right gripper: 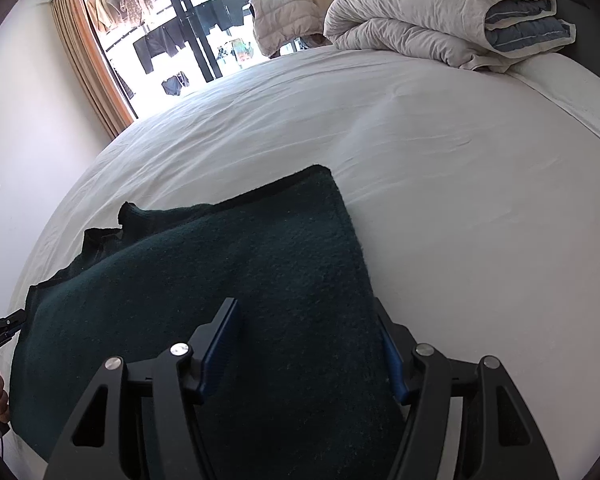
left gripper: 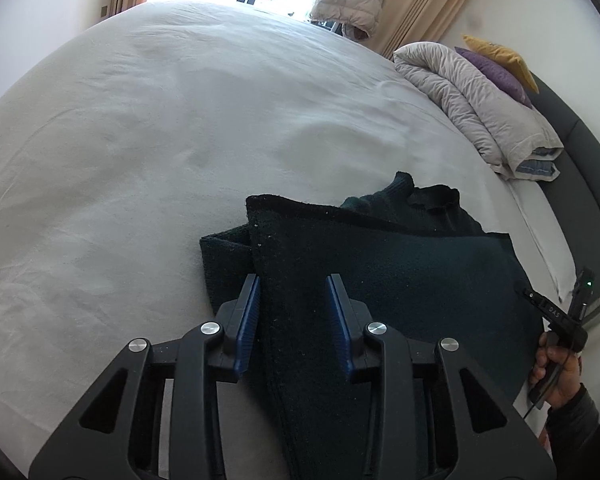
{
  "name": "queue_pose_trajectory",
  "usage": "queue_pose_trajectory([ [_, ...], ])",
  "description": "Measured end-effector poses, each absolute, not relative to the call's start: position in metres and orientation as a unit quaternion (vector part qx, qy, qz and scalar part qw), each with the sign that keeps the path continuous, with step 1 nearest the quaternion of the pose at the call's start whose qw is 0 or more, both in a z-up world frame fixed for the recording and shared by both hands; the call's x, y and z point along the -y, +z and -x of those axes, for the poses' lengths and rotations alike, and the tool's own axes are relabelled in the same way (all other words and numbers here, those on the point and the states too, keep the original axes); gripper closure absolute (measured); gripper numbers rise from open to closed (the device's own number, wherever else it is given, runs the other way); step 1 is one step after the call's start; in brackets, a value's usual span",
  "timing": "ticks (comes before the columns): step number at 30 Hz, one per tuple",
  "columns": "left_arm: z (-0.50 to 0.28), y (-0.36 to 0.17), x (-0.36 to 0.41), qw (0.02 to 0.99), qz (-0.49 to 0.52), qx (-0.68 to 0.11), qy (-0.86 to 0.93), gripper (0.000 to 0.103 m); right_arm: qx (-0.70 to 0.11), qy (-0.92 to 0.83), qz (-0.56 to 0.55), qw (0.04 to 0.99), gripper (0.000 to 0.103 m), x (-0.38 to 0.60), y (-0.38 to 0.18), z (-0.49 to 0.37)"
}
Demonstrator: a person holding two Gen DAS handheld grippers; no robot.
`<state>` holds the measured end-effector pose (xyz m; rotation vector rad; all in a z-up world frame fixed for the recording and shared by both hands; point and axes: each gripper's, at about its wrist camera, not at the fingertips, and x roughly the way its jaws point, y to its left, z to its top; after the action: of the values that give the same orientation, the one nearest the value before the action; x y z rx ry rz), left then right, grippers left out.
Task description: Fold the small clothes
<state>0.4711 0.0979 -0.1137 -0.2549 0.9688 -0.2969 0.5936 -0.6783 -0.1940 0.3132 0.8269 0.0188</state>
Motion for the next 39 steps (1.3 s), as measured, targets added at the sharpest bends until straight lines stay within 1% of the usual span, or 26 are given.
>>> queue_pose_trajectory([
  [5,-0.482,-0.122,-0.103,0.855,0.157,-0.475,-0.136,0.071,-0.401,0.014,-0.146,0.904,0.037,0.677,-0.193,-0.594],
  [9,-0.484,-0.122,-0.101,0.854,0.154,-0.479,-0.131,0.072,-0.402,0.015,-0.144,0.904,0.037,0.677,-0.193,-0.595],
  [11,-0.484,-0.122,-0.103,0.858,0.152,-0.476,-0.12,0.098,-0.402,0.017,-0.141,0.905,0.039,0.676,-0.193,-0.595],
  [15,-0.474,-0.119,-0.111,0.872,0.155,-0.452,-0.103,0.098,-0.399,0.014,-0.133,0.907,0.044,0.673,-0.19,-0.595],
  [18,-0.467,-0.114,-0.123,0.881,0.176,-0.432,-0.085,0.099,-0.395,0.012,-0.122,0.91,0.047,0.669,-0.185,-0.594],
  [23,-0.47,-0.124,-0.128,0.878,0.18,-0.437,-0.074,0.099,-0.411,0.001,-0.096,0.907,0.047,0.664,-0.189,-0.6],
  [25,-0.47,-0.13,-0.13,0.878,0.189,-0.435,-0.07,0.098,-0.426,0.002,-0.109,0.898,0.046,0.668,-0.199,-0.605],
  [29,-0.467,-0.131,-0.132,0.881,0.194,-0.428,-0.065,0.098,-0.421,0.006,-0.115,0.9,0.045,0.666,-0.19,-0.599],
  [33,-0.462,-0.132,-0.135,0.885,0.197,-0.419,-0.053,0.098,-0.374,0.021,-0.146,0.915,0.045,0.674,-0.166,-0.588],
  [39,-0.458,-0.133,-0.135,0.888,0.209,-0.409,-0.042,0.098,-0.371,0.061,-0.186,0.908,0.045,0.677,-0.168,-0.606],
])
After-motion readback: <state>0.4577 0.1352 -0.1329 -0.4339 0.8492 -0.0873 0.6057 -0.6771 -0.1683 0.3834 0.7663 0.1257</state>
